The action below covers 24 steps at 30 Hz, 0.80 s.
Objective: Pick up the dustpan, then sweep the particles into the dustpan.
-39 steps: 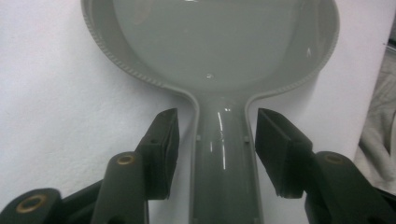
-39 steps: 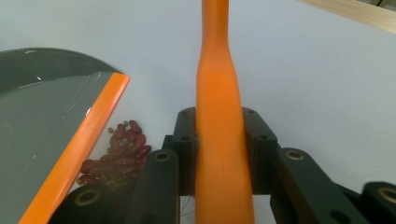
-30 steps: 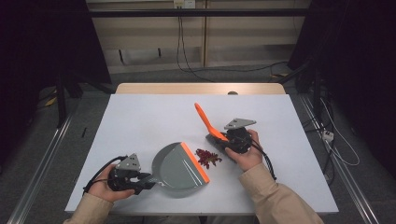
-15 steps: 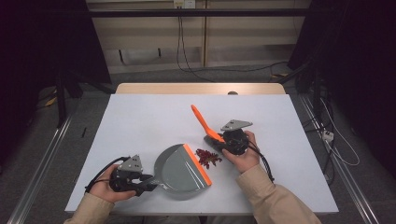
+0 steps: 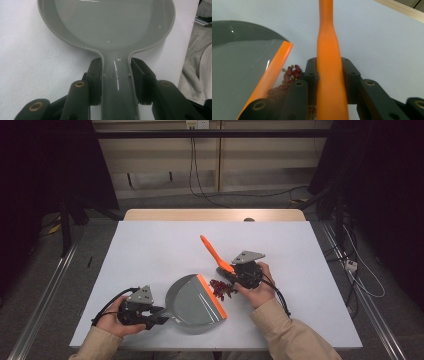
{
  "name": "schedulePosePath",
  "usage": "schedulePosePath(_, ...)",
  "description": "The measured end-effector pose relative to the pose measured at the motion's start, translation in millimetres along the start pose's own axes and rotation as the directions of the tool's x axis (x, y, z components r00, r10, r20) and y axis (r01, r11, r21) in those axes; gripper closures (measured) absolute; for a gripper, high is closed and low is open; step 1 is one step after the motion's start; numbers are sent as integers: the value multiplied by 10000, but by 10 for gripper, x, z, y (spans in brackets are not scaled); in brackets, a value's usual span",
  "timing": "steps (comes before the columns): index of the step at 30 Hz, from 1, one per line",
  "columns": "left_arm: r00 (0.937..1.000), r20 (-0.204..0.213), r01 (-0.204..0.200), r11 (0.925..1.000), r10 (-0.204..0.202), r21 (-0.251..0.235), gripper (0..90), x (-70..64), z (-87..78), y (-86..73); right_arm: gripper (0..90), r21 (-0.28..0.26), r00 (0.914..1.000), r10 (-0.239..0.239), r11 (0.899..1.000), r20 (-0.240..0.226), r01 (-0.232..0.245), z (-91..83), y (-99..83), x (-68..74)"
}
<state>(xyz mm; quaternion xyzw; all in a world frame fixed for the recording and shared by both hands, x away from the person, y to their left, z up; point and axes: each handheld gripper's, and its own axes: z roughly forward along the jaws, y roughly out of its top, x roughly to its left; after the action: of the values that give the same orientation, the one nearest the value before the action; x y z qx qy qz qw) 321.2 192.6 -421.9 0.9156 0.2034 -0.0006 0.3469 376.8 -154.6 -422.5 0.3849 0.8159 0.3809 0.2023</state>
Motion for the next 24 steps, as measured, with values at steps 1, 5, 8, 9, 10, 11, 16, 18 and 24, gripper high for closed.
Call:
schedulePosePath(1,9998,-191,-19,9999,21,118,628,-10,-4,9,711,5,10000,-4,10000,30,4,-1,0,5)
schedulePosePath(5,10000,-7,66,10000,-66,16,628,2,5,12,711,17,9999,96,10000,97,-96,-2,0,28)
schedulePosePath(8,9999,10,109,9999,-109,-53,628,13,8,12,710,28,9999,117,9999,88,-117,1,4,40)
schedulePosePath(9,9999,-91,88,10000,-87,28,628,7,3,17,711,21,9999,141,9999,79,-141,2,4,39)
schedulePosePath(10,9999,-91,140,9999,-140,9,628,5,5,18,710,20,9999,148,9999,78,-149,3,5,39)
schedulePosePath(11,9999,-59,139,9999,-138,56,629,7,3,21,710,10,9998,181,9998,77,-181,4,5,41)
schedulePosePath(16,9998,52,173,9998,-173,-49,629,6,19,27,710,128,9998,133,9998,117,-135,11,23,90)
schedulePosePath(18,9998,65,176,9998,-175,-27,628,9,22,32,710,121,9998,194,9997,70,-195,17,26,107)
schedulePosePath(24,9998,63,180,9998,-180,-12,628,6,40,58,709,123,9996,273,9996,9,-273,26,33,137)
